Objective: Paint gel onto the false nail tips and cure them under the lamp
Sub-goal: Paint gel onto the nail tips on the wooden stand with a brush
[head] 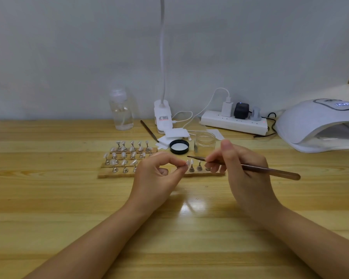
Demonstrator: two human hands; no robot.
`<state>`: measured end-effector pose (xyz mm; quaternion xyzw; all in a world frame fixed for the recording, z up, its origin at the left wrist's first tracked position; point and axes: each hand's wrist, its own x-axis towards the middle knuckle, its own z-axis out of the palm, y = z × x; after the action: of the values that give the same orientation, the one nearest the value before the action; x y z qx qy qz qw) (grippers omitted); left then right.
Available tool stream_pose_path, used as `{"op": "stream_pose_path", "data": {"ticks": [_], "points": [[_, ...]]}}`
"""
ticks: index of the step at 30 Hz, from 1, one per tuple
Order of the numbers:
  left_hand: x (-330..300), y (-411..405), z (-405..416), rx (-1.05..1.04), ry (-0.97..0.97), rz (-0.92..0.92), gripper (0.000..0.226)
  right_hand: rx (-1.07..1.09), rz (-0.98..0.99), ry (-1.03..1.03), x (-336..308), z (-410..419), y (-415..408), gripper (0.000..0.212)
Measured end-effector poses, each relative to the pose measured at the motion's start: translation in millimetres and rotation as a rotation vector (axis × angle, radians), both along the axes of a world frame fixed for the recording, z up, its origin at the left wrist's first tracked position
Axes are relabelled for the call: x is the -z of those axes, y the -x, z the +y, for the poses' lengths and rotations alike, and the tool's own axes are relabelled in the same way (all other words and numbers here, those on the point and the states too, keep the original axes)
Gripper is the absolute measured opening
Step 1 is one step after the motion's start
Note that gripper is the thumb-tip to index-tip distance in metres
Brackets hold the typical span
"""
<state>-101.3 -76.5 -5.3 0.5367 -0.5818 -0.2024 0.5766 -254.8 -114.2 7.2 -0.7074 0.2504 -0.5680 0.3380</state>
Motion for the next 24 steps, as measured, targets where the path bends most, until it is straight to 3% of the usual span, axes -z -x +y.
{"op": "stream_pose_path", "data": {"ticks": [18,24], "points": [[1.7,-0.8,0.1,-0.029,0.013,-0.067,0.018,-0.028,-0.004,-0.065,0.1,0.7,0.2,0.039],[1.8,-0.2,-0.5,-0.04,0.013,-0.044,0.022,0.007,-0.091,-0.038,-0.4,0.3,0.5,0.041]]}}
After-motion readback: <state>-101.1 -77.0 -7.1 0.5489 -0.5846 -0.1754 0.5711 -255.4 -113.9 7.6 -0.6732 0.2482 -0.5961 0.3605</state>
